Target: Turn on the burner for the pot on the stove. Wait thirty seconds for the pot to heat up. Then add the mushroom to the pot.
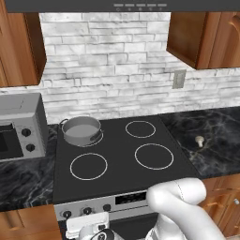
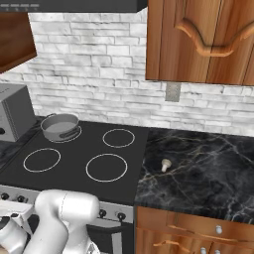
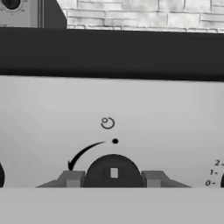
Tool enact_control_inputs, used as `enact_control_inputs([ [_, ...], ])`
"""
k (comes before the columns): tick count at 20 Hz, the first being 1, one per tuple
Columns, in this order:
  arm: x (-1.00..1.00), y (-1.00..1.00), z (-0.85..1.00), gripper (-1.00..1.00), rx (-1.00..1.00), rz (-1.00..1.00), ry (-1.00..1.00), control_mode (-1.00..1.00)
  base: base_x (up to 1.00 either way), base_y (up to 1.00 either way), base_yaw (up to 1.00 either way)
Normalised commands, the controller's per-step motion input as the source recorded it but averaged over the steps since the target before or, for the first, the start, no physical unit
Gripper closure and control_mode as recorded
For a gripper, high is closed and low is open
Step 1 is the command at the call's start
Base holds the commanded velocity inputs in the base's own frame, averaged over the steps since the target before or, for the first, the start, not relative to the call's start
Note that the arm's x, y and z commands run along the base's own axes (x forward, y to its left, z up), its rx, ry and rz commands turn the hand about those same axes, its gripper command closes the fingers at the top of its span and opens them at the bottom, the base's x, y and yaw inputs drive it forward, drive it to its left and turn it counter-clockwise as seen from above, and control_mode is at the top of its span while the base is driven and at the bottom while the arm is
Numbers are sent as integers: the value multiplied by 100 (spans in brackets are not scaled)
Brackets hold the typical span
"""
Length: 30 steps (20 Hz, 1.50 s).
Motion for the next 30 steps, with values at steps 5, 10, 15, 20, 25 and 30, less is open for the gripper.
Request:
enact_control_inputs([
  [5, 38, 1, -8, 100, 3, 1, 0, -100, 0, 0, 0],
  [10, 5, 24, 0, 100, -15, 10, -4, -100, 0, 0, 0],
  [15, 0, 13, 0, 100, -35, 26, -9, -100, 0, 0, 0],
  [20, 0, 24, 0, 100, -46, 36, -5, -100, 0, 0, 0],
  [25, 0, 30, 0, 100, -50, 41, -8, -100, 0, 0, 0],
  [30, 0, 48, 6, 100, -50, 48, -13, -100, 0, 0, 0],
])
